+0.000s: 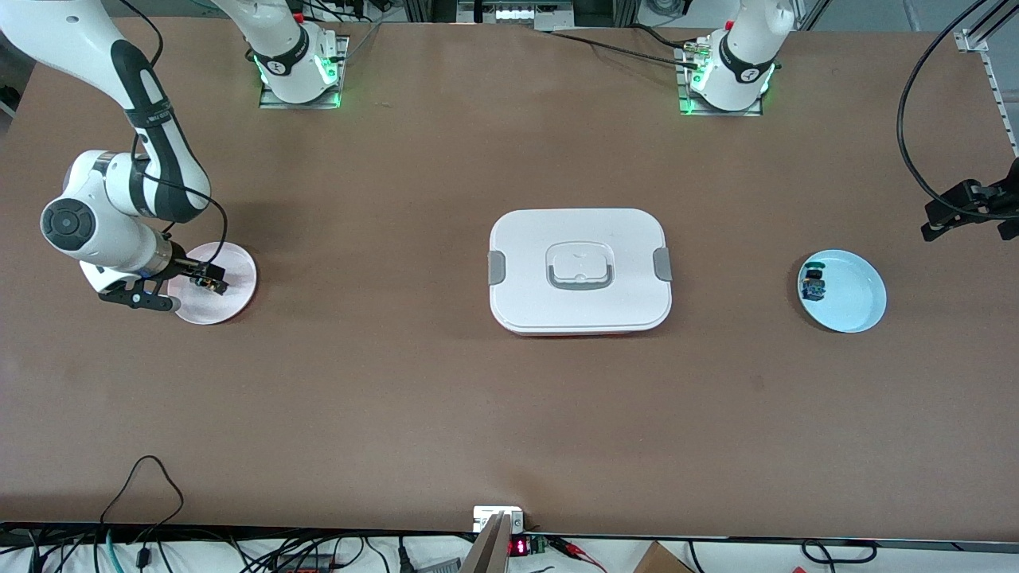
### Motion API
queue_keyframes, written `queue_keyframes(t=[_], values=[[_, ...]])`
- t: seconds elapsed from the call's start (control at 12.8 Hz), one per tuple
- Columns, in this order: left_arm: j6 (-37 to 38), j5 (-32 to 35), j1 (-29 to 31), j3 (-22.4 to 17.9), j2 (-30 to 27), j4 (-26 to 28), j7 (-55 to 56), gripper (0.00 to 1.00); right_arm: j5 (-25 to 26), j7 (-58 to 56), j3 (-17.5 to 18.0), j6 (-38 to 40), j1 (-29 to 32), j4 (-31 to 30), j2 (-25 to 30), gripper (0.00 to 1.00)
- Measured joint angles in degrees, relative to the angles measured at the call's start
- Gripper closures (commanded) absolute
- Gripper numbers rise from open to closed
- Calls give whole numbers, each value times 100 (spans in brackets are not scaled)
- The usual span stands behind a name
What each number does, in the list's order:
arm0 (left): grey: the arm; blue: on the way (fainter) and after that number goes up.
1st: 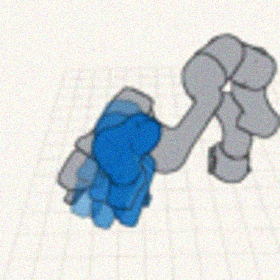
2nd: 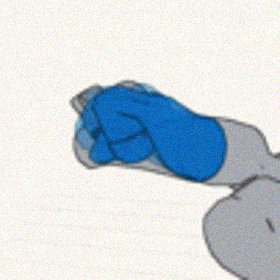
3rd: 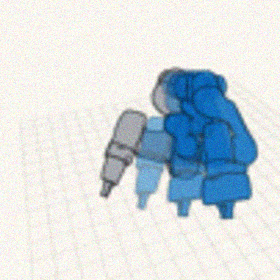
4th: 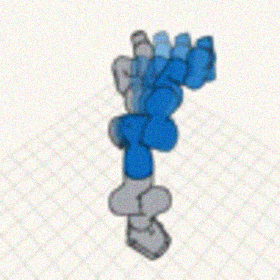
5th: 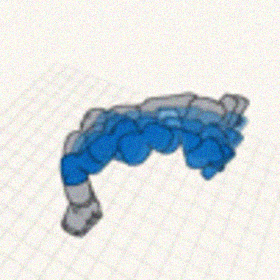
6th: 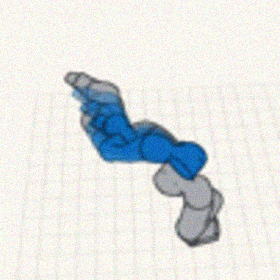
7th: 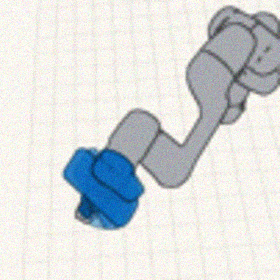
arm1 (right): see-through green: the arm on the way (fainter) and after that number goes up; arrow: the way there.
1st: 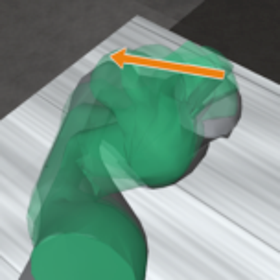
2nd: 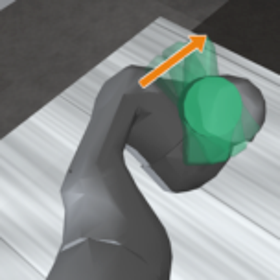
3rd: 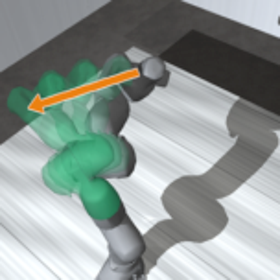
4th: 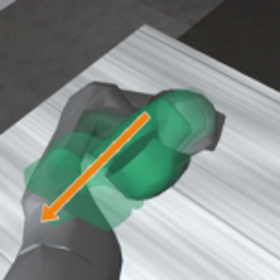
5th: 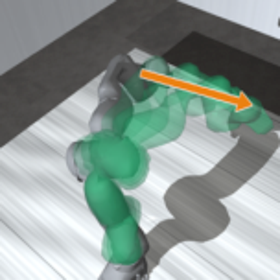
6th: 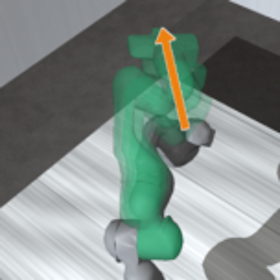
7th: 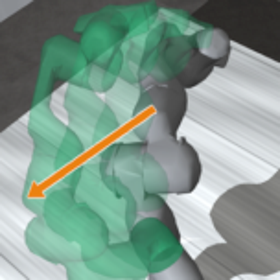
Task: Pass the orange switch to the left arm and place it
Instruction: 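Lower the right gripper and close it on the orange switch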
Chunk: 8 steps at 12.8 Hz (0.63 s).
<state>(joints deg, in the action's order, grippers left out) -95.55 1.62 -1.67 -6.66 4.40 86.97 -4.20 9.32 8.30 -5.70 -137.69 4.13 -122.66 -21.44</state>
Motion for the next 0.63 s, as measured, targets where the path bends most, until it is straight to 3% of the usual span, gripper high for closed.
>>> queue_keyframes(t=[0.63], values=[[0,0,0,0,0,0,0,0,-1,329,25,-338,-14,-58,-102,0]])
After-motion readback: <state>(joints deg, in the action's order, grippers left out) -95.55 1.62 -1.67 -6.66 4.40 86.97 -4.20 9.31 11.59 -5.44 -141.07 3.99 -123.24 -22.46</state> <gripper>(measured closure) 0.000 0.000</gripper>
